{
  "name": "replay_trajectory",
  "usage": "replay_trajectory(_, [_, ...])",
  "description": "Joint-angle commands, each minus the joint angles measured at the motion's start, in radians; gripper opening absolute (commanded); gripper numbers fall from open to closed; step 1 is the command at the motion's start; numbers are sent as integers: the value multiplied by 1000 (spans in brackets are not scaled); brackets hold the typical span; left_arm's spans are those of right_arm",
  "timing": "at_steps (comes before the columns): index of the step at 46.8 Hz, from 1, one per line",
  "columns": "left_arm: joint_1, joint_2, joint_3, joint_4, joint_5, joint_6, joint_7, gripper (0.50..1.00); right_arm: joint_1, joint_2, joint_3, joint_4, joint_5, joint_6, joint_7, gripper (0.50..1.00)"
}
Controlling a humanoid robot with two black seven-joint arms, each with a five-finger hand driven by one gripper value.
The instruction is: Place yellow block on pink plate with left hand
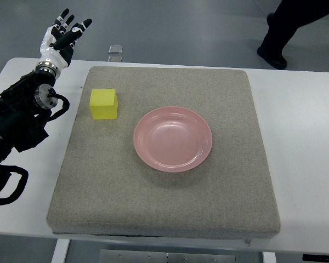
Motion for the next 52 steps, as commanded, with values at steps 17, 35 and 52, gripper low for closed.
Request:
replay_trajectory(17, [-3,-2,13,-8,3,-3,-6,992,0,0,0,0,0,0,0,924])
replay_trajectory(35, [-6,2,13,-9,0,0,-6,992,0,0,0,0,0,0,1,924])
replay_trajectory(52, [-12,8,15,-29,5,2,-5,992,0,0,0,0,0,0,0,924])
